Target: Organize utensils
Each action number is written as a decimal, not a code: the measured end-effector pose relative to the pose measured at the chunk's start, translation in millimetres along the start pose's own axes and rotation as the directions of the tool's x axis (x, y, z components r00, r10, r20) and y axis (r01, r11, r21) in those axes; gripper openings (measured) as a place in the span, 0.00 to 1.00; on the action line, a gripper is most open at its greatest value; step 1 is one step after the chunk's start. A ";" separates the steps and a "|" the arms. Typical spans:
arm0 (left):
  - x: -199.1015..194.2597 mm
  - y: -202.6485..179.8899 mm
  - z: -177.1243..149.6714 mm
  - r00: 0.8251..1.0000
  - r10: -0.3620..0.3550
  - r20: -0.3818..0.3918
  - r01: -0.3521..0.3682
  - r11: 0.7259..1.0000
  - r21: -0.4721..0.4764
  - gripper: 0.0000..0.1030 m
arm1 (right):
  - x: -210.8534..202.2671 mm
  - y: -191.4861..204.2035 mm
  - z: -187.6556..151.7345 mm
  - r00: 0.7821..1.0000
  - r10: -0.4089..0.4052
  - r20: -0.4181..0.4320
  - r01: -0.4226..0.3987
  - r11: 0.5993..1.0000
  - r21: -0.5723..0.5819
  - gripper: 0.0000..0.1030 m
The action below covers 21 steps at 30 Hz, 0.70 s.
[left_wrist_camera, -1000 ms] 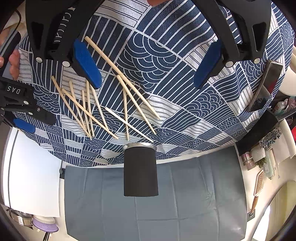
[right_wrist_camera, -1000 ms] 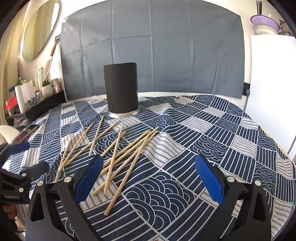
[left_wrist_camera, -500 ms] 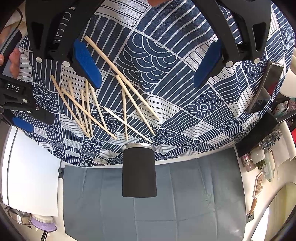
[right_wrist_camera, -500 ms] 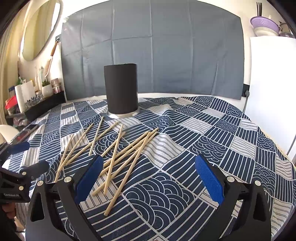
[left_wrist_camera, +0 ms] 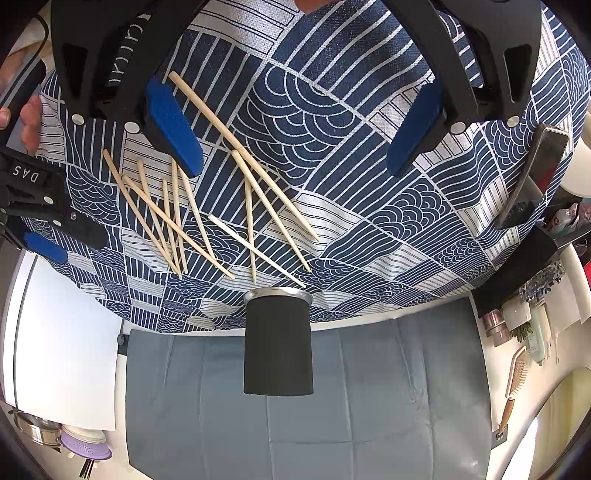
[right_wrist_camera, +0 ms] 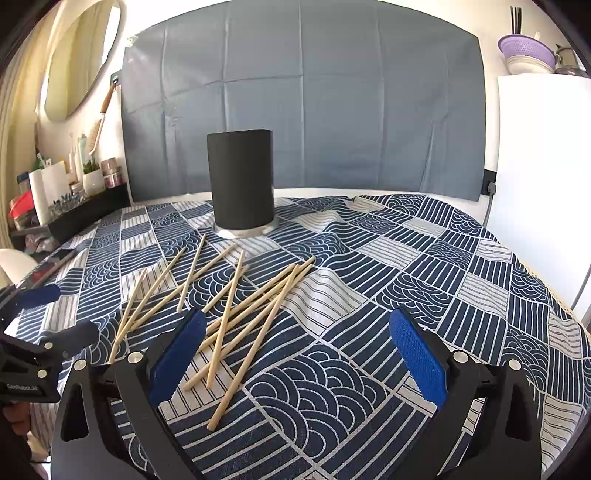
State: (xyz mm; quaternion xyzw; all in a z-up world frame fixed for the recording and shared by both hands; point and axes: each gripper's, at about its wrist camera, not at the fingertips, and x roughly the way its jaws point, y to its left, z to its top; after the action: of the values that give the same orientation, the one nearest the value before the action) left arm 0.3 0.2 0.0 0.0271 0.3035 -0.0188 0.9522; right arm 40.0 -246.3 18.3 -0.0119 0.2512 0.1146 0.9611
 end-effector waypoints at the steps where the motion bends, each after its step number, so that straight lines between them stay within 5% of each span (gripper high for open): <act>1: 0.0 0.2 0.0 1.000 -0.001 0.000 0.001 1.000 0.000 0.94 | -0.1 0.1 -0.1 1.000 0.001 0.000 -0.001 1.000 -0.001 0.93; 21: -0.6 -2.9 -0.5 1.000 0.001 0.002 -0.001 1.000 0.015 0.94 | 2.2 1.1 0.1 1.000 -0.002 -0.010 0.002 1.000 -0.006 0.93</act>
State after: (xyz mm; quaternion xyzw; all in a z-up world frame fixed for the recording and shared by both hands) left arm -0.6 -2.7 -0.2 0.0345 0.3025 -0.0207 0.9523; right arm 41.7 -244.7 17.3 -0.0155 0.2556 0.1144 0.9599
